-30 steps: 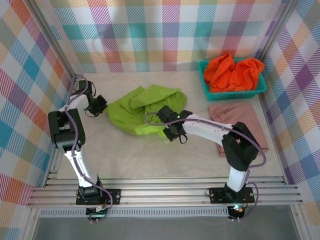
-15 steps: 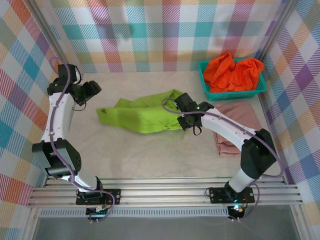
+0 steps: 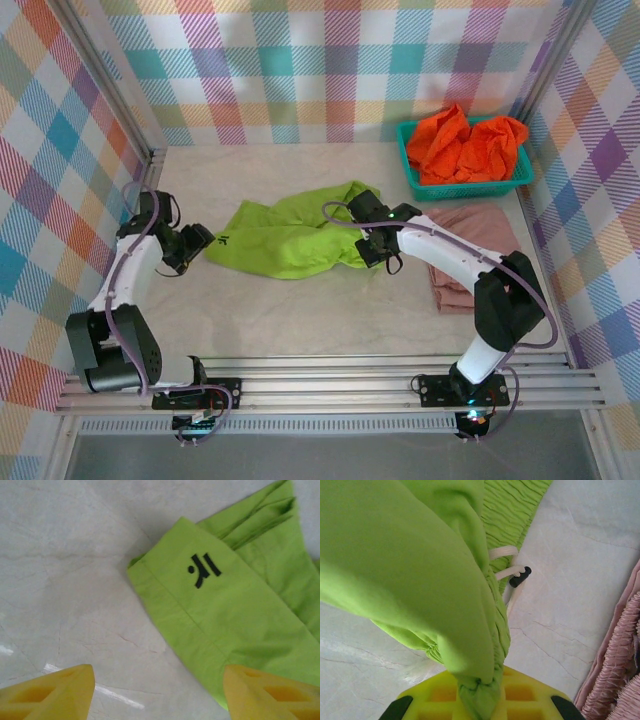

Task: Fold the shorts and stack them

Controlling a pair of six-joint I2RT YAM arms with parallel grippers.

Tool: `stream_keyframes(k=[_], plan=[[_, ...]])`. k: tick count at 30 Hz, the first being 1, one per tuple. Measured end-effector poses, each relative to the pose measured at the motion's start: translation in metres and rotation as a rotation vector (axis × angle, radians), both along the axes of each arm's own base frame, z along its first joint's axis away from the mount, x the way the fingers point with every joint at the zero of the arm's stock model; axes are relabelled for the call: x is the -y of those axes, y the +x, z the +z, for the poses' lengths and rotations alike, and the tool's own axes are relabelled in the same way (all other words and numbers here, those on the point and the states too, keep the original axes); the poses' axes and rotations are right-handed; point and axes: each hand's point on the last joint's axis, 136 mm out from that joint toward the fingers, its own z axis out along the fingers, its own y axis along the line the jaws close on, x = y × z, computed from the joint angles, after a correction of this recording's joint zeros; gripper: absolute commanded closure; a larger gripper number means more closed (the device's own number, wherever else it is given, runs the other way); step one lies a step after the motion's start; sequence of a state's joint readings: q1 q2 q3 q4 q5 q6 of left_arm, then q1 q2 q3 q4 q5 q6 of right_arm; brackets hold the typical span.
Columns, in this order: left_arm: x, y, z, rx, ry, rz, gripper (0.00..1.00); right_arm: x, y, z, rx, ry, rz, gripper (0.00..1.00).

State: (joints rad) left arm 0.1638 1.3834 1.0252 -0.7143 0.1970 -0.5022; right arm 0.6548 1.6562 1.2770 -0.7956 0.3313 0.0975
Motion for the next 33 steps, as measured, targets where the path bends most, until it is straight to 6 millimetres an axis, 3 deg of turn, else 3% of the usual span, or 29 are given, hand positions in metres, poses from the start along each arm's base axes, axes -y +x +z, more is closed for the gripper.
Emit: stream_keyframes(k=[9,23,33], plan=[[-0.011,0.035,-0.042,-0.055,0.016,0.016,0.41,-0.003,-0.006,-0.007,-0.030,0.028,-0.006,1.00],[-0.017,0.061,-0.071,-0.088,0.020,0.020,0.61,-0.003,-0.009,-0.013,-0.043,0.029,-0.004,1.00],[-0.017,0.061,-0.083,-0.119,0.017,0.021,0.94,-0.002,-0.010,-0.014,-0.044,0.027,-0.004,0.99]])
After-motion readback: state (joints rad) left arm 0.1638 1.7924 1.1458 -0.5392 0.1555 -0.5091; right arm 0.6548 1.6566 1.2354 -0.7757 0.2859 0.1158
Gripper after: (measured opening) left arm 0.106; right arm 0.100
